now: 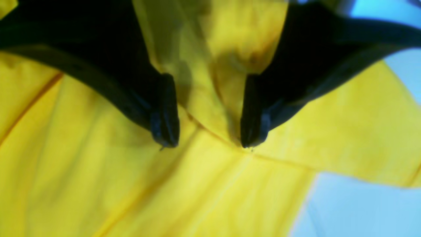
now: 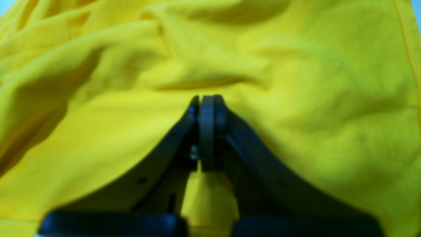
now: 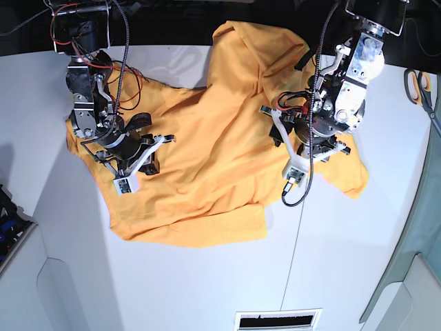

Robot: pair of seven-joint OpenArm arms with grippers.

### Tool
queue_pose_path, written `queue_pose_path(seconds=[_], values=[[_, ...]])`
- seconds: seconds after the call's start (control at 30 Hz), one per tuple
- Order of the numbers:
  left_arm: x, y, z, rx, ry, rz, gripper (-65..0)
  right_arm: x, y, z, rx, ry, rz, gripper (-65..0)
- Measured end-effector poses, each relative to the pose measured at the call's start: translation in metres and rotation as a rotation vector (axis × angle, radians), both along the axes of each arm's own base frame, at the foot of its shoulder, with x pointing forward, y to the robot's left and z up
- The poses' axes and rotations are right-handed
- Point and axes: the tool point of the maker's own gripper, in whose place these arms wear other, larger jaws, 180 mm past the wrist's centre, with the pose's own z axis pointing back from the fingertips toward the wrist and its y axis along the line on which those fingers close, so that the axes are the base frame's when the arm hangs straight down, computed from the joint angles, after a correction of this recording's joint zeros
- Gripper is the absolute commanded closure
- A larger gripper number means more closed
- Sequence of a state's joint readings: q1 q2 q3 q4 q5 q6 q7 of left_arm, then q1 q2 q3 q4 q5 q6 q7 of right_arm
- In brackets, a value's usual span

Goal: Layout the t-shirt on the table in an organized manner, then fold the t-shirt properly
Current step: 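Lower the left gripper onto the shirt body and grasp fabric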

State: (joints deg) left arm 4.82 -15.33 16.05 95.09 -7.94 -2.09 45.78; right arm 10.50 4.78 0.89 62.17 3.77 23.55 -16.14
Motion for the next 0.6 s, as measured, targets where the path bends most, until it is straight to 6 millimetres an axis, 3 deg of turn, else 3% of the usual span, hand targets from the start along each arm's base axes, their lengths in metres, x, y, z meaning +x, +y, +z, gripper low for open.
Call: queue_pose_path(seconds=[0.13,0.27,0.4,0.6], values=[[0.004,0.011,0.007,0.082,-0.06,0.12,-33.7,0.0,0.0,0.0,0.0,0.001,0.0,0.0],[-0.013,-0.009,-0.004,0.048,-0.011,0.149,-33.7,0.0,0.0,0.0,-0.002,0.004,0.001,0.0],[-0.008,-0.028,0.001,0.013,-0.021,0.158,-33.7,0.001,0.0,0.0,-0.002,0.004,0.001,0.0],[-0.011,-0.023,-0.002,0.051,-0.02,0.159,-33.7,0.0,0.0,0.0,-0.002,0.005,0.001,0.0]])
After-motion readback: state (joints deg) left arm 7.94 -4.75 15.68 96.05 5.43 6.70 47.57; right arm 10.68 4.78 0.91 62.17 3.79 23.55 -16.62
